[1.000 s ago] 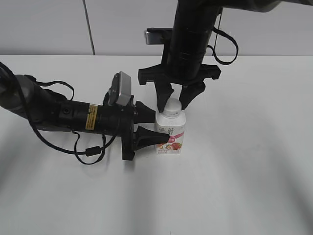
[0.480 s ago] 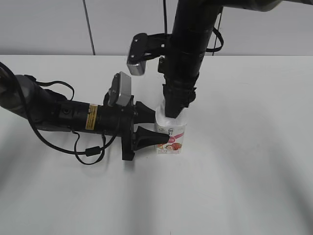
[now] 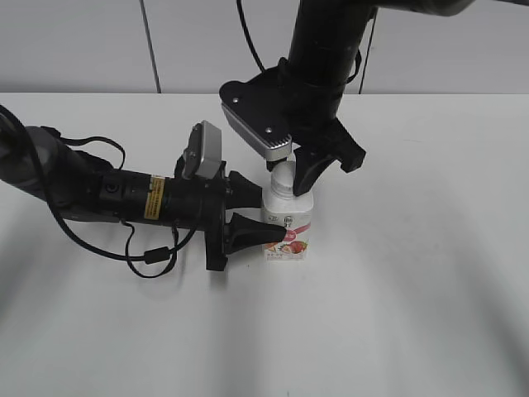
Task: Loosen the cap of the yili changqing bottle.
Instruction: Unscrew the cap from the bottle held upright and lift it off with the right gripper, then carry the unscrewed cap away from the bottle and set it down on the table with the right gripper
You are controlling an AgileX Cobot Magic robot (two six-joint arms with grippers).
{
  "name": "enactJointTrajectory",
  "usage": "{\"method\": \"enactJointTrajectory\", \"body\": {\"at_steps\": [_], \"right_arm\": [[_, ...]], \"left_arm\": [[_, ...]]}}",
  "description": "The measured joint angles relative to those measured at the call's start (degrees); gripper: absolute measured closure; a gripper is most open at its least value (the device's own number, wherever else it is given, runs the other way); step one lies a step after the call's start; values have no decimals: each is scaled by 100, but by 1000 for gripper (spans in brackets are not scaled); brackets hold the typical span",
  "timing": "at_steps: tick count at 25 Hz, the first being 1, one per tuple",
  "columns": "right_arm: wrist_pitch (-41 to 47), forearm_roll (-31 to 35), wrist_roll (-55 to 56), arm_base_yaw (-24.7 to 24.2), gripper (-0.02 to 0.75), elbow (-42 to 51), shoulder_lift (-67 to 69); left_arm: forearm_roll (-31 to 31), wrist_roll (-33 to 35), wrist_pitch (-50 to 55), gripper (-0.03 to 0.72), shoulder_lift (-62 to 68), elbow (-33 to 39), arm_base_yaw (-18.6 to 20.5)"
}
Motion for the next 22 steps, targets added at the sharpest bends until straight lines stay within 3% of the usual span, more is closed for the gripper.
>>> {"method": "enactJointTrajectory", "body": {"at_steps": [6,11,14,19,22], "right_arm": [[-11,35,-48,0,346,-488,0],[-9,77,579,0,347,-513,-121],[-9,-133,2091,0,347,-521,-303],[-9,-1032,5995,0,347,-535,-432],[-9,-1353,7704,-116,347,-535,-432]], "left_arm": [[-4,-6,11,303,-5,0,0],[5,-6,11,303,-5,0,0],[-4,-6,13,303,-5,0,0],[-75,-1,13,303,-5,0,0],[-162,-1,25,304,-5,0,0]]}}
